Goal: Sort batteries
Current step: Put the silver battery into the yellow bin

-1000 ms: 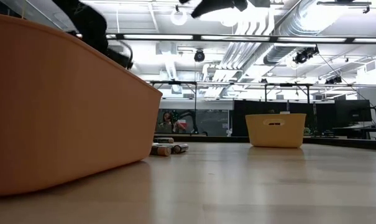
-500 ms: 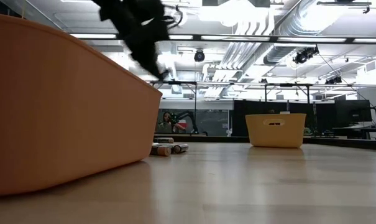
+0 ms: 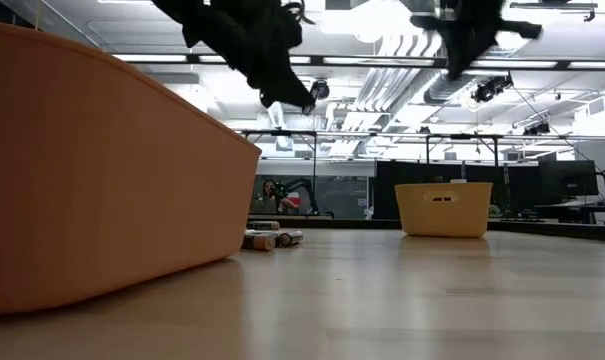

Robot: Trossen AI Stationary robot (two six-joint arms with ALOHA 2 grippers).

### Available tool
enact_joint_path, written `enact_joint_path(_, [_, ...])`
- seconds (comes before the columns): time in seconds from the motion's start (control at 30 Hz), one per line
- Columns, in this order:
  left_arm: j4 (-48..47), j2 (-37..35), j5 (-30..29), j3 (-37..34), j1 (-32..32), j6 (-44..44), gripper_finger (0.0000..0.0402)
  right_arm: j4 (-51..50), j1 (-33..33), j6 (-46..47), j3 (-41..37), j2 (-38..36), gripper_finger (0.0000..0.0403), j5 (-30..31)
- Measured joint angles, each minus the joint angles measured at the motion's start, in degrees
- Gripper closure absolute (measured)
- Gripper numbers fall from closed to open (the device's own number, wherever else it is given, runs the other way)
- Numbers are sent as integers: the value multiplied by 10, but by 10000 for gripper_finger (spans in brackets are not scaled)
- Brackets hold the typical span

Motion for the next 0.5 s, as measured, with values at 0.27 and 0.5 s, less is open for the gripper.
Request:
enact_joint_path(0.27, [62,-27,26,0,17,-67,372,323,-167,-168,-194,1,402,-213])
enact_joint_path(0.5, [-35,-70,26,0,-3,-48,372,485,-223,-158,-295,1,402,-260])
